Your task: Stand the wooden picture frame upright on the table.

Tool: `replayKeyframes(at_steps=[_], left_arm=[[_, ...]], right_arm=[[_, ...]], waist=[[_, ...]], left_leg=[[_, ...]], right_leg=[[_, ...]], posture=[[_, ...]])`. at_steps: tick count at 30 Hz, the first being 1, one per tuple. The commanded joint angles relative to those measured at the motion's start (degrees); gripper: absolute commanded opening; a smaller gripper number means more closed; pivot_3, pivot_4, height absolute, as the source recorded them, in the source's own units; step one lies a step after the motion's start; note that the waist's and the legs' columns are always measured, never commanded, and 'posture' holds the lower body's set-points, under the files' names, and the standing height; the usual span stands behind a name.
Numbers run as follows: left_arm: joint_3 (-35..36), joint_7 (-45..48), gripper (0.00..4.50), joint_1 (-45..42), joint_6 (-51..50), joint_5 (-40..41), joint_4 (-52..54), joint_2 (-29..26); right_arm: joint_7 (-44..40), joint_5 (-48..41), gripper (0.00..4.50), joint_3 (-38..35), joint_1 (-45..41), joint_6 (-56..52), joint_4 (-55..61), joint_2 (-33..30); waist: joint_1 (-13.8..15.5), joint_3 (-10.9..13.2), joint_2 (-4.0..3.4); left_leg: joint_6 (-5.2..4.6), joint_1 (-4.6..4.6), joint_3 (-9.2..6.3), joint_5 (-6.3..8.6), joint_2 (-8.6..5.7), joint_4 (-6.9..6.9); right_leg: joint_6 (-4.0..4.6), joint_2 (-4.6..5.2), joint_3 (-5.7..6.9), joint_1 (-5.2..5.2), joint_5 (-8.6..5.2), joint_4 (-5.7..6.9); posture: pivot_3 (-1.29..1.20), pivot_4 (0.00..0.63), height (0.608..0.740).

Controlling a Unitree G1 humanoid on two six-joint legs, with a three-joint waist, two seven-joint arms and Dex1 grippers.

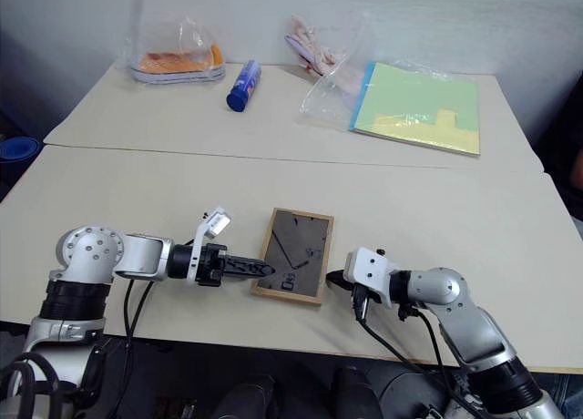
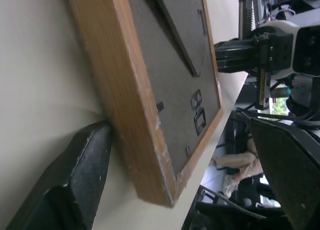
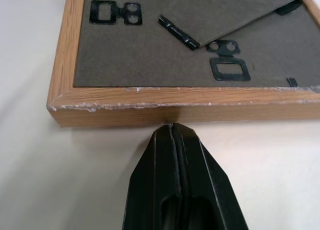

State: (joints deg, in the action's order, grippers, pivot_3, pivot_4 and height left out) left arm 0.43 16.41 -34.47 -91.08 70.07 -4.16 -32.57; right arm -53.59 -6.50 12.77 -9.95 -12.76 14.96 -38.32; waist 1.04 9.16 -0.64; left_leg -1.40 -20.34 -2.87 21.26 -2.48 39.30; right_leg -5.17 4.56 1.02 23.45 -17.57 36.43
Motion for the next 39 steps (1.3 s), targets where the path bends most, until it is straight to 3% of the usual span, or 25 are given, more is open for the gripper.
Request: replayKeyframes(at_steps=[1,4,10,13,16,19,24,30,39], left_arm=[[-3.87,-4.99,4.48,1.07,-1.42,4.1,-2.71,1.31],[-2.18,-8.21,3.87,1.0,-1.42,6.38,-4.38,2.53],[4.54,-12.22,1.96,2.25,-1.15,5.46,-3.91,5.97],[8.78,-11.12,1.32,4.88,2.59,5.08,0.18,7.75],[8.47,-5.62,1.3,7.42,8.37,1.73,6.03,6.93],[5.11,1.55,1.3,9.37,16.28,-5.06,10.51,4.76],[2.04,8.94,1.3,10.32,23.5,-11.29,12.49,3.34],[1.06,11.66,1.3,10.62,25.02,-13.96,13.85,3.72],[4.94,10.5,1.3,9.25,22.73,-12.16,11.89,5.06]], right_arm=[[0.71,0.33,0.0,0.68,-0.88,-0.08,2.65,0.96],[1.0,0.56,0.0,0.7,-1.05,-0.4,2.63,1.38],[0.01,-4.06,0.0,-3.73,0.24,-0.74,2.06,1.21],[-4.23,-11.31,0.62,-9.16,-0.25,-0.84,1.24,0.09],[-7.25,-17.41,1.6,-12.69,-2.54,-3.93,0.62,-0.44],[-6.7,-27.37,2.64,-14.73,-7.47,-15.14,1.96,0.62],[-1.61,-30.15,4.4,-12.38,-13.73,-23.81,1.22,3.95],[-0.74,-26.92,4.47,-7.4,-16.55,-24.56,-0.79,6.46],[-6.07,-32.69,4.47,-9.16,-16.24,-25.34,4.54,6.33]], waist=[[0.0,0.0,0.0],[0.07,0.0,0.0],[0.12,0.0,0.01],[-0.01,0.0,0.01],[-0.2,0.0,0.01],[-0.57,0.01,0.01],[-1.06,0.01,0.01],[-1.0,0.01,0.01],[-1.07,0.01,0.01]], left_leg=[[0.01,0.01,-0.06,0.0,-0.01,0.0],[0.02,0.03,-0.21,0.01,-0.1,0.0],[0.03,0.03,-0.44,0.01,-0.23,0.0],[0.04,0.03,-0.53,0.01,-0.26,0.02],[0.12,0.04,-0.62,0.03,-0.28,0.0],[0.23,0.07,-0.67,-0.01,-0.26,-0.02],[0.33,0.08,-0.69,-0.06,-0.23,-0.04],[0.31,0.04,-0.71,-0.07,-0.27,-0.06],[0.31,0.0,-0.74,-0.07,-0.26,-0.07]], right_leg=[[0.0,-0.01,0.0,0.0,0.0,0.0],[0.0,0.0,-0.01,0.03,0.0,0.0],[0.0,-0.01,0.0,0.08,0.0,0.0],[-0.01,-0.01,0.02,0.08,0.01,-0.05],[-0.04,-0.06,0.07,0.08,0.02,-0.39],[-0.08,-0.1,0.11,0.09,0.04,-0.48],[-0.08,-0.11,0.09,0.11,0.04,-0.55],[-0.08,-0.08,0.03,0.14,0.04,-0.48],[-0.08,-0.1,0.03,0.19,0.04,-0.45]], posture=[[0.0,0.15,0.74],[0.0,0.15,0.74],[0.0,0.15,0.74],[0.0,0.15,0.74],[0.0,0.15,0.74],[0.0,0.15,0.74],[0.0,0.15,0.74],[0.0,0.15,0.74],[0.0,0.15,0.74]])
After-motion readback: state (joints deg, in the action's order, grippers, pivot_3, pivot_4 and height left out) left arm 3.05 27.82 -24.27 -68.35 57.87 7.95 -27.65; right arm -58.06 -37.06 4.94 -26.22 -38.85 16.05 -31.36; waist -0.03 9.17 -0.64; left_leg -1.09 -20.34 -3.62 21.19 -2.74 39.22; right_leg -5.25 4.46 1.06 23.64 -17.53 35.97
